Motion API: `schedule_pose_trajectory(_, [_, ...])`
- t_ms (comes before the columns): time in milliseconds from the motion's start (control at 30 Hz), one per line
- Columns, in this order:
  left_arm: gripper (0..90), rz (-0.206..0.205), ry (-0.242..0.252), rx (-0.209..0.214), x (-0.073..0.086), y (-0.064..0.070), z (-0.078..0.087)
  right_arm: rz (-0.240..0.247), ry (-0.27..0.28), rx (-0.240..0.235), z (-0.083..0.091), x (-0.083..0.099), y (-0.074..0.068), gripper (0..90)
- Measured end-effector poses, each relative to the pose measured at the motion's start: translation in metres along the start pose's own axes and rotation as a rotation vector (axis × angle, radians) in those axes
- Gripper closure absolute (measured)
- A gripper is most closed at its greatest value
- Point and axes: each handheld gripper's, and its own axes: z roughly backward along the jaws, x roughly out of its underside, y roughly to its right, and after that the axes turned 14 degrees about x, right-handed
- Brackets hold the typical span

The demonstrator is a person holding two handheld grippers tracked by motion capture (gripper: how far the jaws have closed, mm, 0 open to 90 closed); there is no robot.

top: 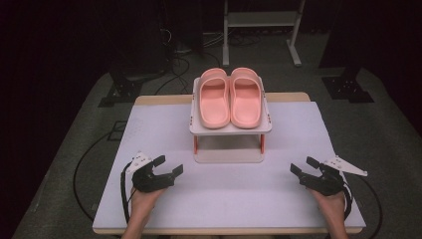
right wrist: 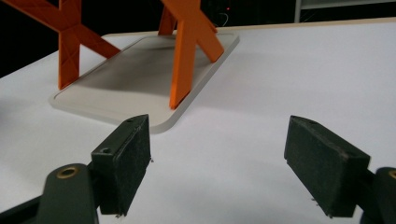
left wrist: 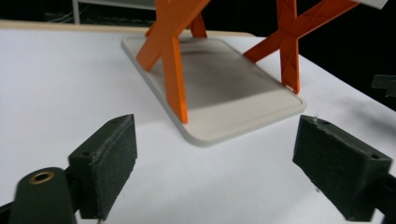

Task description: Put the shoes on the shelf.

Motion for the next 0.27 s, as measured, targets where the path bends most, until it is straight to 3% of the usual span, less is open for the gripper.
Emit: schedule_pose_trajectory(267, [11.0,-0.008,-0.036,0.012,0.0133,-0.0001,-0.0025,-0.017,0.02,-0.022,0.0096,0.011,0.0026,20.8])
